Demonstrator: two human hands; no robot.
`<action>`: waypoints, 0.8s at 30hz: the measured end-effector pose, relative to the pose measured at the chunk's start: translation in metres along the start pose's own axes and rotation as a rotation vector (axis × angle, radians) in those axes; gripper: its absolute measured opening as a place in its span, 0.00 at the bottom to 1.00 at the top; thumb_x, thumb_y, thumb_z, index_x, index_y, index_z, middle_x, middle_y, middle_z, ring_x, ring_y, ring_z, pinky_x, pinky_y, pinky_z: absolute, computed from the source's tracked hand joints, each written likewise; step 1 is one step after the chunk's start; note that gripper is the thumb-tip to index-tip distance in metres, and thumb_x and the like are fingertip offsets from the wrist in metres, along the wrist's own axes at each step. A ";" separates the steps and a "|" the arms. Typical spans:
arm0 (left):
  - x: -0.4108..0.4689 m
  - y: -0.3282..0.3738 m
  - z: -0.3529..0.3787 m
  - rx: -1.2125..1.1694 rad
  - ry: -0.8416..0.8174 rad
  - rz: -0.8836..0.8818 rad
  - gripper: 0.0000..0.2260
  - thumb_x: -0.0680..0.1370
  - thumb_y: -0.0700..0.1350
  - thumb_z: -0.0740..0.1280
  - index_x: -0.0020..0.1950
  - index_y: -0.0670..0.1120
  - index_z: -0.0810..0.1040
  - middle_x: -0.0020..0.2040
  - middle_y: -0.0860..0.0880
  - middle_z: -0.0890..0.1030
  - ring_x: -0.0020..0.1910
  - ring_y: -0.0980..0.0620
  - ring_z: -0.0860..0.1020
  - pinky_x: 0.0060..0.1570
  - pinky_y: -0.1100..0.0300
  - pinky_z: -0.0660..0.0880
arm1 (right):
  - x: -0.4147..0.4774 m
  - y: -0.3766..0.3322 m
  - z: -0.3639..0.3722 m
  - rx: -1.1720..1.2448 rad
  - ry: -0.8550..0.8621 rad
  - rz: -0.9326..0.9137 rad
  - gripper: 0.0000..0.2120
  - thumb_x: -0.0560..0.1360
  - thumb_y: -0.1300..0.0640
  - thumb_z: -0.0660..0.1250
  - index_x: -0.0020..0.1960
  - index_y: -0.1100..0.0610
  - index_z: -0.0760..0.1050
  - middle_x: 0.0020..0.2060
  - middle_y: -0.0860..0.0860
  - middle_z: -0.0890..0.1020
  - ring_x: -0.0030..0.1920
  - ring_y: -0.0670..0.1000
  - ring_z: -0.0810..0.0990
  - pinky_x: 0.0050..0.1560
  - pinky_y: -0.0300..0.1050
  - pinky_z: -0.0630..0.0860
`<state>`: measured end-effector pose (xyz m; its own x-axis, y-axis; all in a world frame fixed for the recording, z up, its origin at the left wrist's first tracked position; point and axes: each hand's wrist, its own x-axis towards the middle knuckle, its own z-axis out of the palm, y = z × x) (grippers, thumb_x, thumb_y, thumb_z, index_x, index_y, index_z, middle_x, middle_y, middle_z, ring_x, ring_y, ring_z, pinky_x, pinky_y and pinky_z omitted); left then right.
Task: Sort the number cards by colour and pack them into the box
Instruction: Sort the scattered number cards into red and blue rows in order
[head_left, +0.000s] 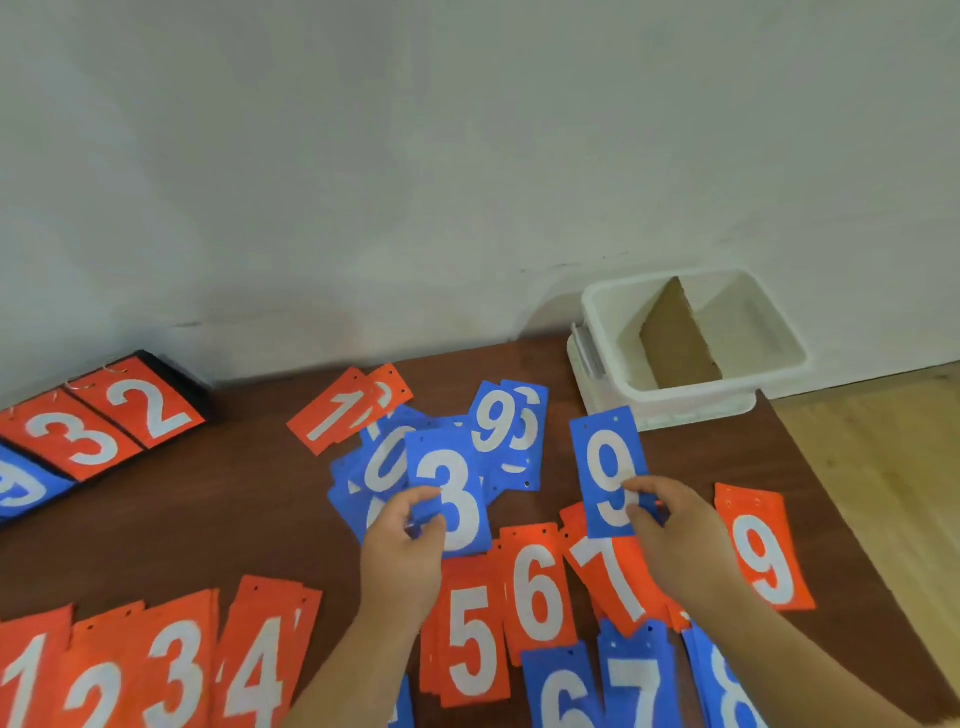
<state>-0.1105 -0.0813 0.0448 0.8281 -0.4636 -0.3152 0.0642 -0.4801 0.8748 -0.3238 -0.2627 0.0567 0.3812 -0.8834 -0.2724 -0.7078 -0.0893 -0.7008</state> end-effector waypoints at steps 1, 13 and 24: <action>-0.011 -0.001 0.005 -0.001 -0.042 -0.026 0.15 0.78 0.38 0.70 0.53 0.60 0.80 0.53 0.58 0.79 0.38 0.59 0.79 0.37 0.56 0.79 | -0.010 0.005 -0.007 0.006 0.001 0.017 0.12 0.80 0.57 0.67 0.60 0.43 0.77 0.53 0.43 0.79 0.44 0.42 0.79 0.33 0.30 0.71; -0.118 -0.007 0.072 0.205 -0.327 0.023 0.20 0.78 0.36 0.68 0.57 0.62 0.75 0.40 0.48 0.81 0.22 0.52 0.66 0.24 0.58 0.67 | -0.088 0.165 -0.100 -0.076 -0.058 0.288 0.18 0.73 0.65 0.68 0.53 0.43 0.76 0.47 0.48 0.82 0.38 0.49 0.83 0.36 0.46 0.80; -0.234 -0.025 0.132 0.231 -0.136 0.006 0.18 0.77 0.39 0.69 0.58 0.62 0.75 0.52 0.50 0.82 0.27 0.48 0.75 0.29 0.49 0.75 | -0.089 0.258 -0.130 -0.207 -0.236 0.176 0.13 0.74 0.62 0.70 0.57 0.50 0.74 0.51 0.49 0.78 0.42 0.47 0.79 0.30 0.35 0.72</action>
<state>-0.3796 -0.0589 0.0477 0.7446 -0.5552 -0.3704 -0.0820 -0.6268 0.7748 -0.6180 -0.2671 -0.0142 0.3529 -0.7651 -0.5386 -0.8708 -0.0579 -0.4882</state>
